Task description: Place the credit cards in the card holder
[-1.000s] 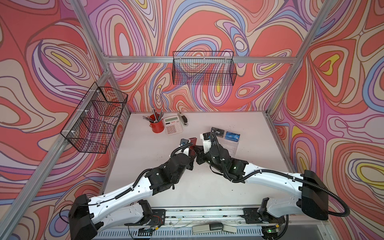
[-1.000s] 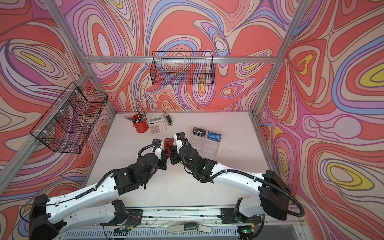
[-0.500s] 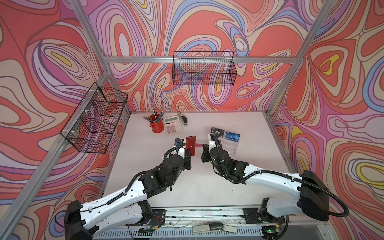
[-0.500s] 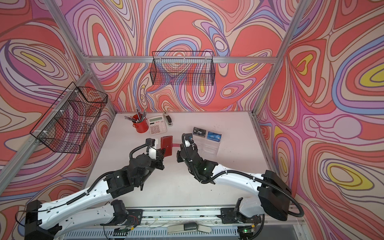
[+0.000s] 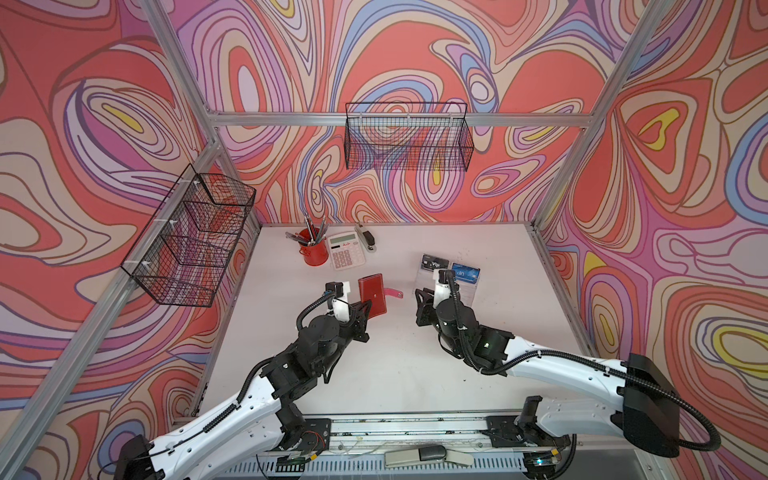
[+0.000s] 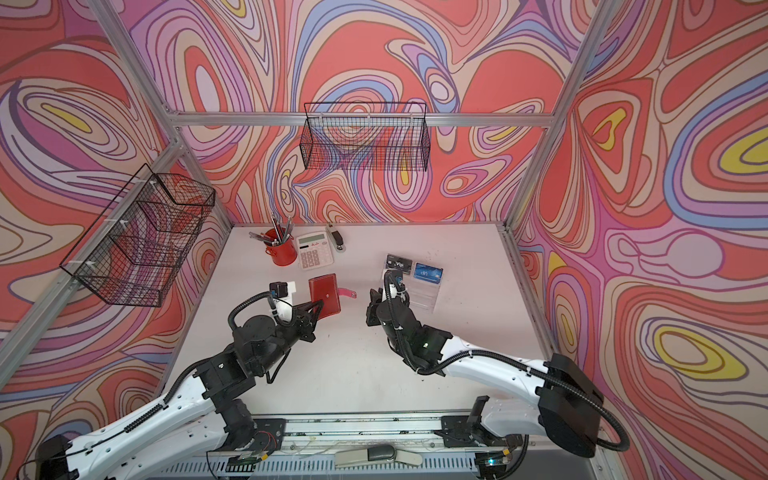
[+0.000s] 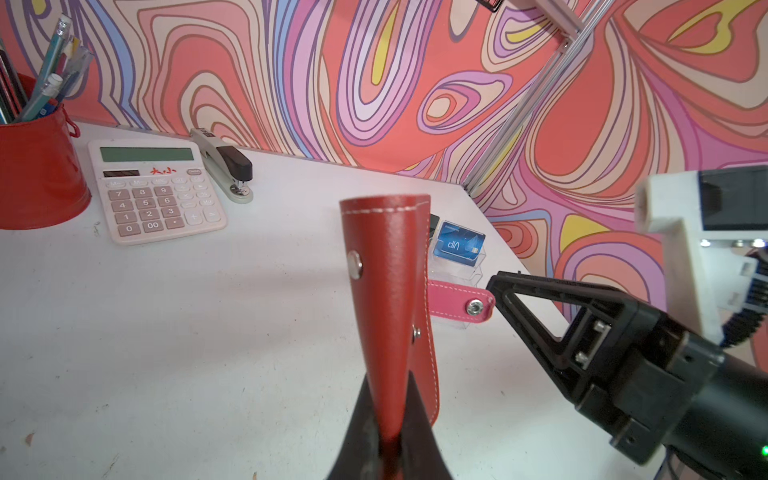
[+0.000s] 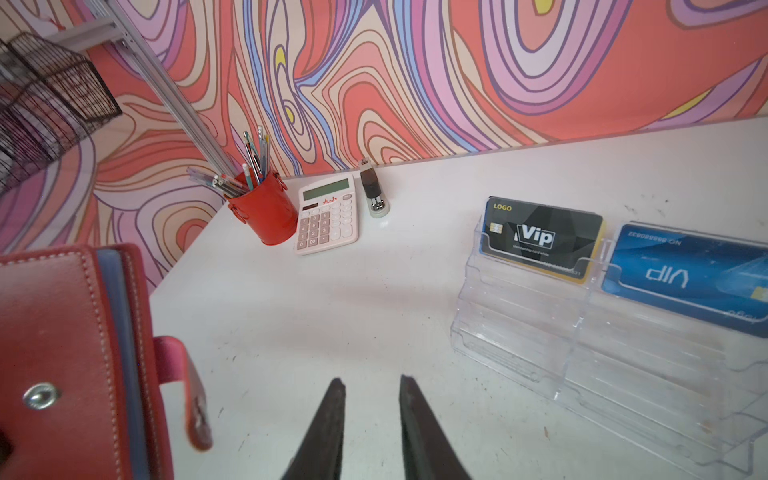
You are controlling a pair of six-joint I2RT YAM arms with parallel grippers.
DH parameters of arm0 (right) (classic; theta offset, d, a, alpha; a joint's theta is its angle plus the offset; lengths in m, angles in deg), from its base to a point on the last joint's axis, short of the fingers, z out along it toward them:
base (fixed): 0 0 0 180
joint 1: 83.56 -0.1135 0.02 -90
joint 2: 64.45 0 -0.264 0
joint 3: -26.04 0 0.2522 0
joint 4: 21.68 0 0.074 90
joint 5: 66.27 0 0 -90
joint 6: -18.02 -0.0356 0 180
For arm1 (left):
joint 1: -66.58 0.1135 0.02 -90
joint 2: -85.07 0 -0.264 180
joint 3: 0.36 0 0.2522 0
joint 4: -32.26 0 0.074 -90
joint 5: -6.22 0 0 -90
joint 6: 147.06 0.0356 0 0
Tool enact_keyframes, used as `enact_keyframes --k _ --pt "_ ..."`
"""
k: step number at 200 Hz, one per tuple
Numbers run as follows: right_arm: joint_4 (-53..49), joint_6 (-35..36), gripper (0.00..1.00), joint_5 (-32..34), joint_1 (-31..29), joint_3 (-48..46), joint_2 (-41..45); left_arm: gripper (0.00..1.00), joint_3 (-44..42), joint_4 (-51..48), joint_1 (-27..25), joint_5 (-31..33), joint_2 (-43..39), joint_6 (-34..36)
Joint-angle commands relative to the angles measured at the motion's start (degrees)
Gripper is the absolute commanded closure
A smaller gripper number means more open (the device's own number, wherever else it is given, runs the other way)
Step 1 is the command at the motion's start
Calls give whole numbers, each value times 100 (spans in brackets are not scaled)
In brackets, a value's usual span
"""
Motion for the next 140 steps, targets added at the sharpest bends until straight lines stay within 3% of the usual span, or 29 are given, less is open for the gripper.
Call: enact_keyframes --k 1,28,56,76,109,140 --pt "354 -368 71 -771 491 -255 208 100 -270 406 17 206 -174 -256" --pt "1111 -365 61 -1531 697 -690 327 100 -155 235 23 112 -130 -296" --pt "1821 -261 59 -2588 686 -848 255 100 -128 309 62 -329 -38 -300" --pt "2128 -249 58 -3076 686 -873 150 100 -180 417 421 -901 23 -547" --pt "2344 -327 58 -3503 686 -842 -35 100 -427 814 1298 -2044 29 -1197" --pt "2475 -352 58 -3805 685 -807 -116 100 -427 811 1380 -2129 -71 -1198"
